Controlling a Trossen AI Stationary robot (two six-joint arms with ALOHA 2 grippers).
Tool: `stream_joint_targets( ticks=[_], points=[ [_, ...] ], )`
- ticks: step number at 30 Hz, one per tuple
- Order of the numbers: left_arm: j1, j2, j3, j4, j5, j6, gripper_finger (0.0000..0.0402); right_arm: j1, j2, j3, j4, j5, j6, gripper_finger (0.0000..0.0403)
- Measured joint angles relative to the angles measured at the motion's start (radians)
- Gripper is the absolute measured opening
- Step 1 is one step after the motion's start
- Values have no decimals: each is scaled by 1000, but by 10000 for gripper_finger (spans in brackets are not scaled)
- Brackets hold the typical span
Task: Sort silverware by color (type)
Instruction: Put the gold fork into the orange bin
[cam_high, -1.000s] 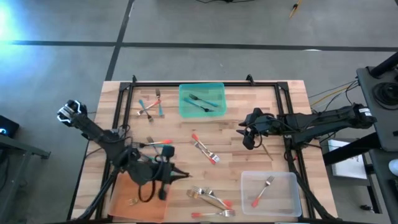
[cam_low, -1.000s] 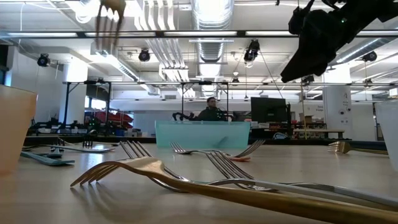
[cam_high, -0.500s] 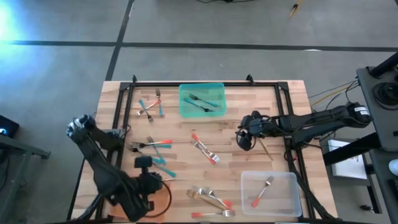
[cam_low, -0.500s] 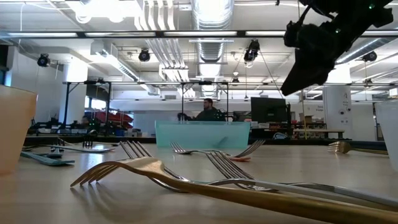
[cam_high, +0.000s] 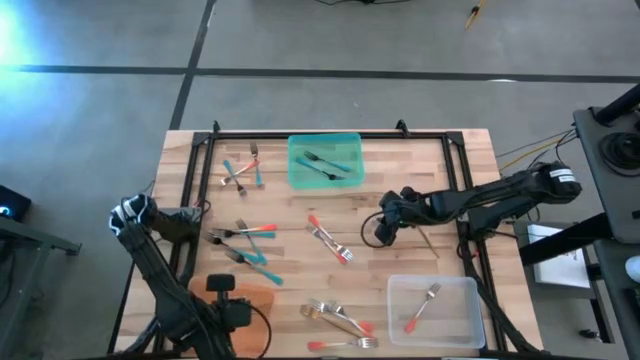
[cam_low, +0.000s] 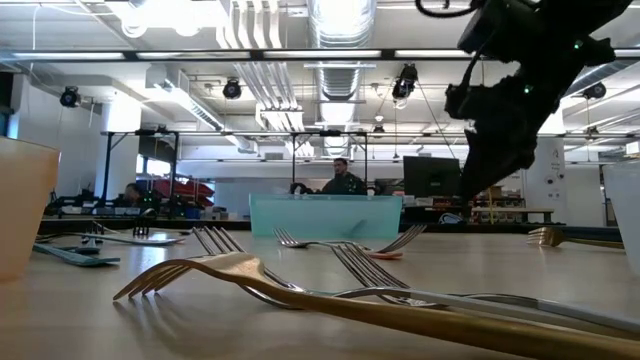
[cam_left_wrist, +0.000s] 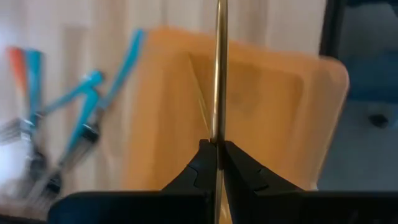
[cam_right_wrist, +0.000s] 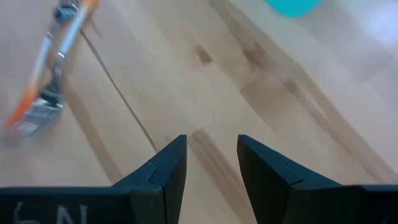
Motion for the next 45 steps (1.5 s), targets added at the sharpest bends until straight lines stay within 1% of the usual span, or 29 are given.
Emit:
stream_joint_targets(
  ticks=[3,8,15,18,21,23,28,30,34,37,39,45],
  points=[
    [-6,0,-31,23,24,-31,7,0,42,0,0,0,28,132],
    [-5,0,-36,22,21,-96,44,0,74,0,0,-27,39,140],
    [-5,0,-37,42,18,-93,98,0,56,0,0,-55,41,150],
    [-5,0,-37,47,-30,-58,111,0,29,0,-19,-115,69,150],
    [-5,0,-37,59,-117,-10,115,0,-9,0,-85,-192,118,150],
    [-5,0,-37,62,-172,42,116,0,-37,0,-162,-217,152,148],
    [10,0,-37,63,-286,176,116,0,-100,0,-410,-201,251,138],
    [25,0,-37,63,-317,220,116,0,-117,0,-474,-193,284,134],
    [50,0,-38,54,-338,275,116,0,-130,0,-521,-159,315,130],
    [58,-6,-40,48,-349,286,116,0,-118,0,-534,-110,321,130],
    [60,-13,-48,49,-350,284,116,-1,-94,0,-542,-95,327,130],
    [62,-16,-64,55,-370,255,117,-1,10,-7,-546,-98,326,130]
  ],
)
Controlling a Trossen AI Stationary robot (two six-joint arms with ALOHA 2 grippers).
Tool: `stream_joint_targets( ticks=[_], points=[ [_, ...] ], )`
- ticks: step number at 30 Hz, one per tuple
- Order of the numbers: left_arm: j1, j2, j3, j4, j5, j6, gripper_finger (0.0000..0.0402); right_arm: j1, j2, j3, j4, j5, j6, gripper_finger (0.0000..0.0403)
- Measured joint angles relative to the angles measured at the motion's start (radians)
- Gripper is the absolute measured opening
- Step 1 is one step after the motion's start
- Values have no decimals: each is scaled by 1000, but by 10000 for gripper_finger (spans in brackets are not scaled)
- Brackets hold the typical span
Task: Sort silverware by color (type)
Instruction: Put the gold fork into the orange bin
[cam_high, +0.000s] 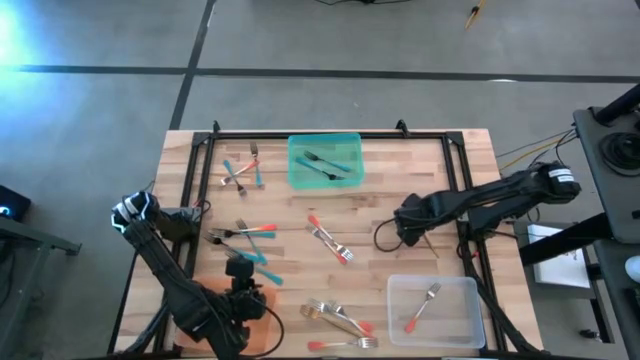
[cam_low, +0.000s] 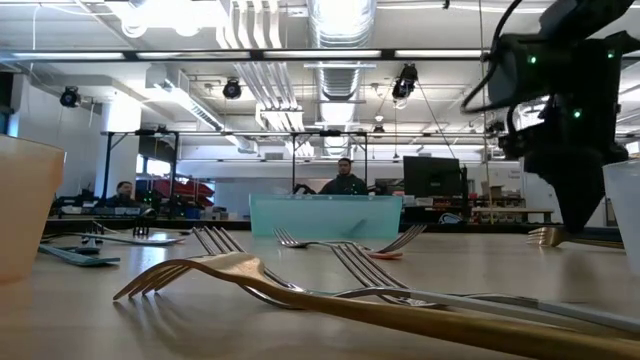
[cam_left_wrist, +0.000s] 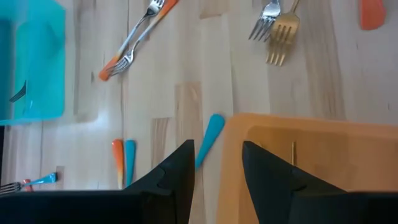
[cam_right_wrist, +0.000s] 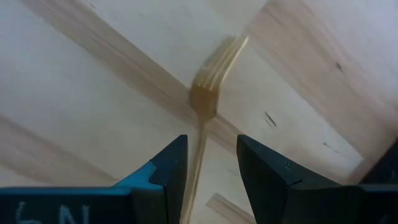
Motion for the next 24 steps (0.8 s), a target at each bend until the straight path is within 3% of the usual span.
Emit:
stream_joint_targets(
  ticks=[13,17,22,24],
  points=[
    [17,0,0,0,-32,4,117,1,198,3,17,5,-45,124],
    [19,0,0,0,-33,4,117,1,220,2,32,-1,-49,92],
    [21,0,0,0,-34,4,117,1,214,1,49,-8,-58,21],
    [23,0,0,0,-40,4,117,1,203,1,49,-7,-59,15]
  ],
)
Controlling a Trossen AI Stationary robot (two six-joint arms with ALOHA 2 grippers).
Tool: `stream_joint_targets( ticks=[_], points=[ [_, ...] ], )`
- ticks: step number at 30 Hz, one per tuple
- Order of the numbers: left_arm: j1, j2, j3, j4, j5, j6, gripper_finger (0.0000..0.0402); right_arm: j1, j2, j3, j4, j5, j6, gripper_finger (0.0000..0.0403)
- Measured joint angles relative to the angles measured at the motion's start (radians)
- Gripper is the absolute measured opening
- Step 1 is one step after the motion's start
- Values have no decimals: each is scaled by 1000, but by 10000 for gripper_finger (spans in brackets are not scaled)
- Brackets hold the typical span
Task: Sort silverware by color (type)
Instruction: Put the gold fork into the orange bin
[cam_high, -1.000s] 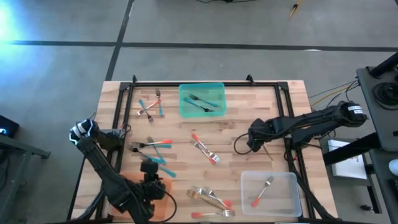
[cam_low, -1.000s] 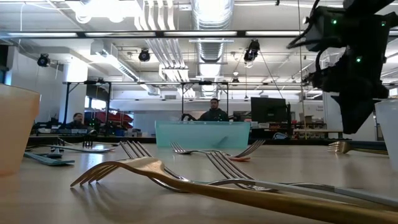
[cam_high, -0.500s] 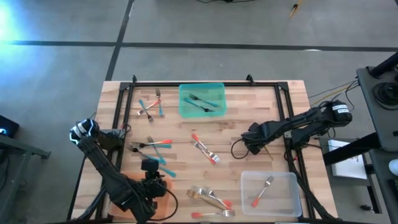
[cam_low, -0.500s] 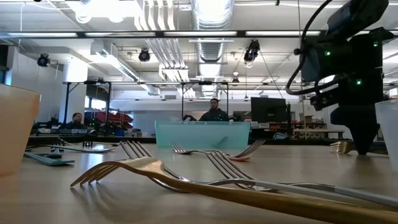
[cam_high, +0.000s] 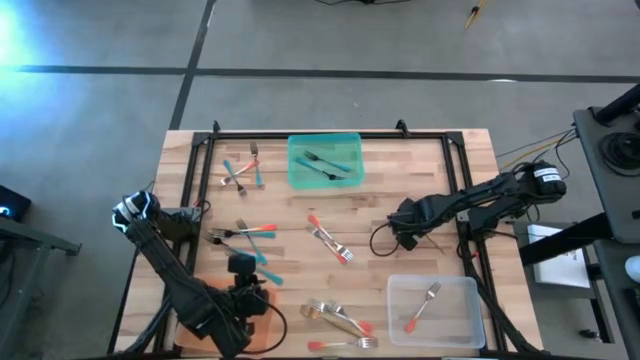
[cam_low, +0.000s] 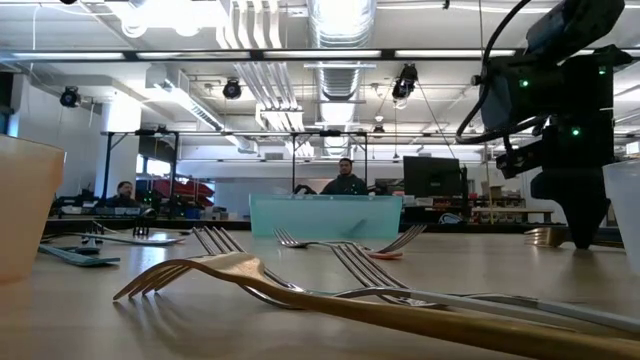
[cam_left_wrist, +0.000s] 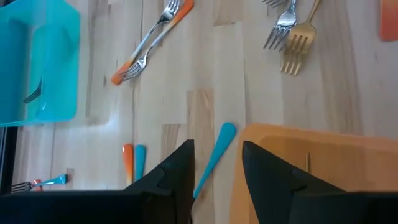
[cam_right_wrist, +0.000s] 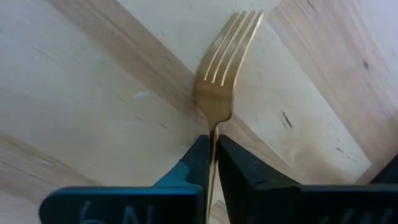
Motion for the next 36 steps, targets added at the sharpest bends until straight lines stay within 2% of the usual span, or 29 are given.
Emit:
stream_joint_targets(
  ticks=[5,11,17,20,25,30,33,36],
  points=[
    [0,0,-26,51,-140,-10,117,0,-72,10,-5,0,-13,13],
    [0,-37,-161,223,-181,1,116,0,-212,57,60,48,-66,12],
    [15,-144,-375,520,-331,168,116,-1,-335,88,352,61,-209,11],
    [47,-210,-476,683,-357,283,116,0,-367,87,532,60,-290,11],
    [150,-315,-632,949,-356,476,116,0,-364,87,822,62,-431,11],
    [313,-390,-783,1261,-339,516,116,0,-305,88,1032,52,-526,11],
    [392,-401,-848,1481,-266,526,116,0,-260,87,1092,52,-557,11],
    [459,-378,-887,1736,-96,577,116,0,-212,87,1163,50,-598,11]
  ],
)
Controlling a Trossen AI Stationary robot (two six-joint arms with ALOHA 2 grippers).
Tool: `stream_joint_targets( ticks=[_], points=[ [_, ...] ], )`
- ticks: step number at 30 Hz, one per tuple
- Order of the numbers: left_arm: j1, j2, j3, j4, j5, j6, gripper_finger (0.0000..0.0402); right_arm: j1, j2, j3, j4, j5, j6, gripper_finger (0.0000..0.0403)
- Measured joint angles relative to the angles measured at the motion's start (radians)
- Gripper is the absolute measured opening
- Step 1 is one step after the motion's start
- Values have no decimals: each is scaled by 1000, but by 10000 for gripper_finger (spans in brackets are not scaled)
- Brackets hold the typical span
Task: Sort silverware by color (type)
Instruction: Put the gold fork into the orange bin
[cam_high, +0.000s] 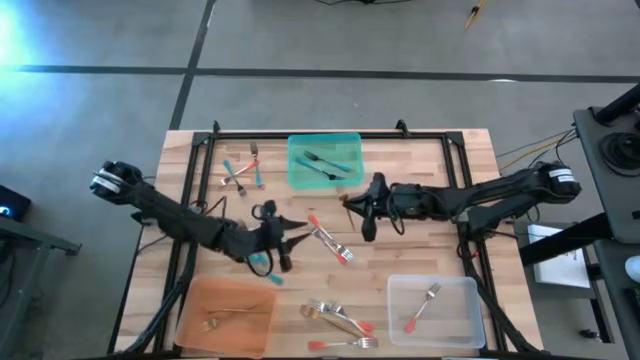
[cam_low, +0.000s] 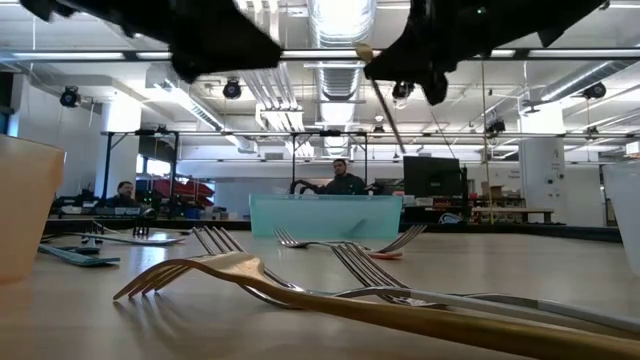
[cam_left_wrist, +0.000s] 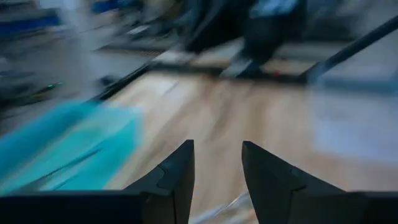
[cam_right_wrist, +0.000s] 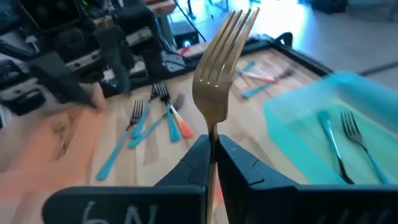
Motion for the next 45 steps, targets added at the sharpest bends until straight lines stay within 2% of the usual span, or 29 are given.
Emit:
stream_joint_targets(
  ticks=[3,7,9,15,18,21,26,29,39,45],
  points=[
    [39,55,-13,224,125,44,116,0,54,0,100,-52,-44,11],
    [65,139,22,341,131,85,116,3,109,1,251,-140,-74,11],
    [71,179,57,333,123,98,116,7,133,8,297,-156,-92,11],
    [71,297,199,323,52,154,116,30,143,41,271,-156,-151,11],
    [65,320,256,271,-28,204,116,42,140,52,272,-147,-164,11],
    [51,317,274,224,-106,231,116,50,126,52,262,-127,-176,11],
    [17,297,269,218,-144,231,116,56,81,52,179,-94,-200,11],
    [6,297,260,208,-206,228,116,60,76,52,189,-99,-212,11],
    [19,297,254,228,-189,201,116,83,74,52,213,-100,-255,11],
    [24,297,260,235,-69,193,117,85,73,52,235,-96,-272,11]
  ],
)
